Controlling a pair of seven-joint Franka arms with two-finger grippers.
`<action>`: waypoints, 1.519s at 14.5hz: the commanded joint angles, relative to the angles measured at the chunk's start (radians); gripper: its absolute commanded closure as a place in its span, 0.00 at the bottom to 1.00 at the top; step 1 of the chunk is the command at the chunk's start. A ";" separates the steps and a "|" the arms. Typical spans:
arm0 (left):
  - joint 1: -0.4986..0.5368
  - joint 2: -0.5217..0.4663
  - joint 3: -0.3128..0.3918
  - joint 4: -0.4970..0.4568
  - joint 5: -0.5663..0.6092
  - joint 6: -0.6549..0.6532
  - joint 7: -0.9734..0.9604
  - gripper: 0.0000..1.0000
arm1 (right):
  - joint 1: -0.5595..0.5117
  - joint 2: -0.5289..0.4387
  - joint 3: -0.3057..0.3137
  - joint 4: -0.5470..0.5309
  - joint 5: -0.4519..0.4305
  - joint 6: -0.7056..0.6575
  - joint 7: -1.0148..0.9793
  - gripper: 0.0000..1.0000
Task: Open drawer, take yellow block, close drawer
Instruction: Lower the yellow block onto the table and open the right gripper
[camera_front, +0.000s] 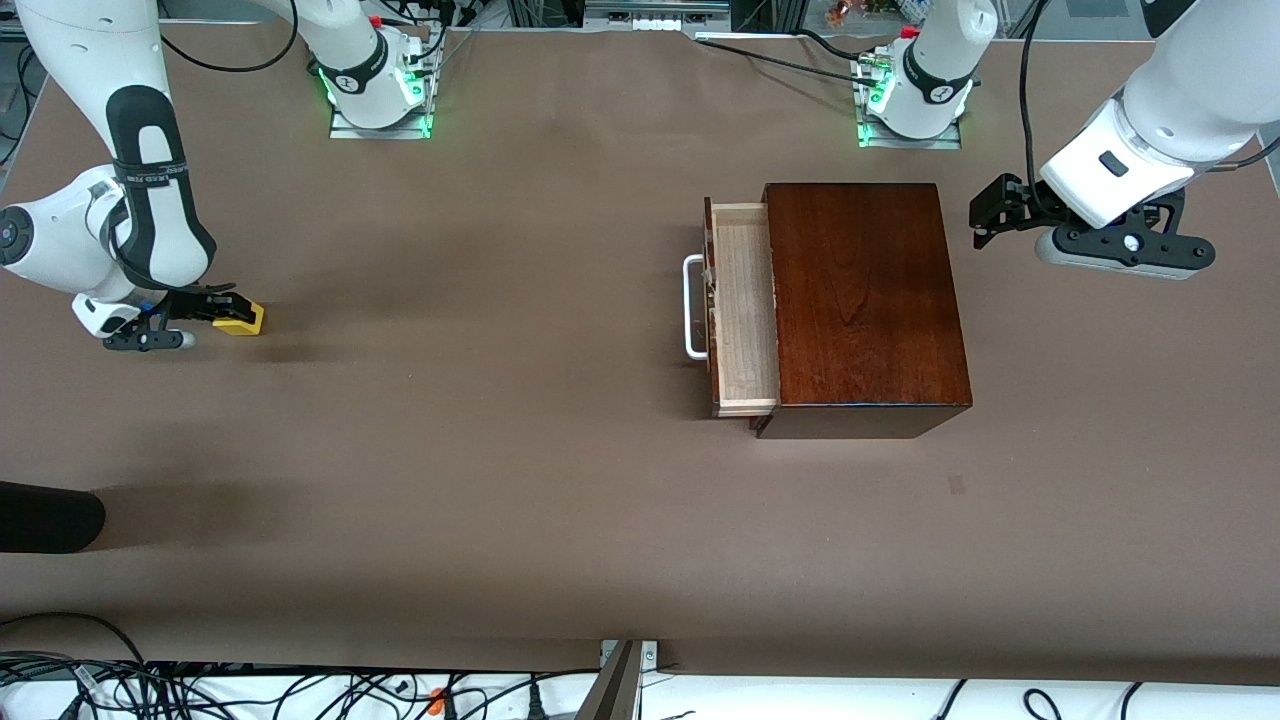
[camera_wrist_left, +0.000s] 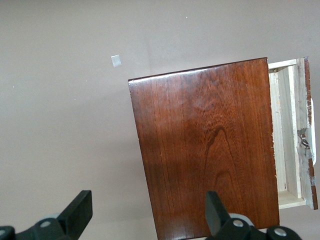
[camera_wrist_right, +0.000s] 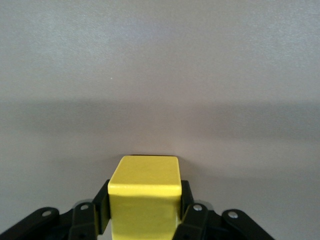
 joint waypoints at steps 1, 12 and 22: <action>0.002 0.015 -0.001 0.036 -0.003 -0.026 0.004 0.00 | 0.005 0.021 -0.009 0.071 -0.038 -0.077 0.058 1.00; 0.005 0.015 -0.003 0.036 -0.002 -0.026 0.004 0.00 | -0.005 0.047 -0.057 0.082 -0.157 -0.156 0.094 1.00; -0.012 0.029 -0.004 0.034 -0.005 -0.029 0.301 0.00 | 0.008 0.057 -0.032 0.123 -0.134 -0.145 0.123 0.00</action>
